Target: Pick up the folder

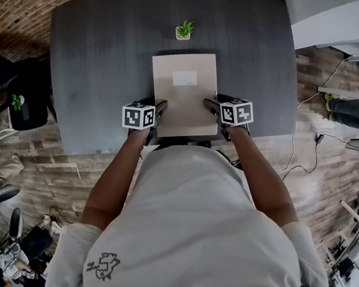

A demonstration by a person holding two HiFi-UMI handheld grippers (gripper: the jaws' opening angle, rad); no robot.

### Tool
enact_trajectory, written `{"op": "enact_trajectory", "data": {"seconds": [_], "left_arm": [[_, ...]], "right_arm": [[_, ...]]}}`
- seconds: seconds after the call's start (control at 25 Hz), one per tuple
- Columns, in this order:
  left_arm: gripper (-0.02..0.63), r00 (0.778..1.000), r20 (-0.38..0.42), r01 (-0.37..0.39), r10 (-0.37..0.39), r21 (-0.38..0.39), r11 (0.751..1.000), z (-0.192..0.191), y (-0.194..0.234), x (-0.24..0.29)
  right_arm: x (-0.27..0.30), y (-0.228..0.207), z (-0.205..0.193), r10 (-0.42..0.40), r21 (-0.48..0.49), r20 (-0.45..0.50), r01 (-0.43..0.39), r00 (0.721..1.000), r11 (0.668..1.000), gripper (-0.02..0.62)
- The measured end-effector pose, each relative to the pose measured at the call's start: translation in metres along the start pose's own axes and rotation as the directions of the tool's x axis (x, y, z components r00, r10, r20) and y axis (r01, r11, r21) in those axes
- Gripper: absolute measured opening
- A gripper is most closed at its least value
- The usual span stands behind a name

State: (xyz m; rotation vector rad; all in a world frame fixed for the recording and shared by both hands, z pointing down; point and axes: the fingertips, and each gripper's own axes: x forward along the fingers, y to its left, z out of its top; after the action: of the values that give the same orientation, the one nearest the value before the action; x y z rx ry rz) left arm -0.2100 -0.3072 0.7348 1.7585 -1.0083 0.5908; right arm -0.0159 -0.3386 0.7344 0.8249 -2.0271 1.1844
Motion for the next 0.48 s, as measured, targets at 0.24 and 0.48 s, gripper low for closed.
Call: {"op": "enact_trajectory", "data": {"seconds": [0.24, 0.48], "left_arm": [[0.232, 1.0, -0.01, -0.026, 0.026, -0.016, 1.0, -0.007, 0.0, 0.001], [0.232, 0.999, 0.007, -0.051, 0.051, -0.014, 0.999, -0.013, -0.009, -0.008]], "right_arm": [[-0.002, 0.001, -0.001, -0.012, -0.005, 0.008, 0.012, 1.0, 1.0, 0.25], [-0.006, 0.006, -0.011, -0.007, -0.014, -0.017, 0.007, 1.0, 1.0, 0.247]]}}
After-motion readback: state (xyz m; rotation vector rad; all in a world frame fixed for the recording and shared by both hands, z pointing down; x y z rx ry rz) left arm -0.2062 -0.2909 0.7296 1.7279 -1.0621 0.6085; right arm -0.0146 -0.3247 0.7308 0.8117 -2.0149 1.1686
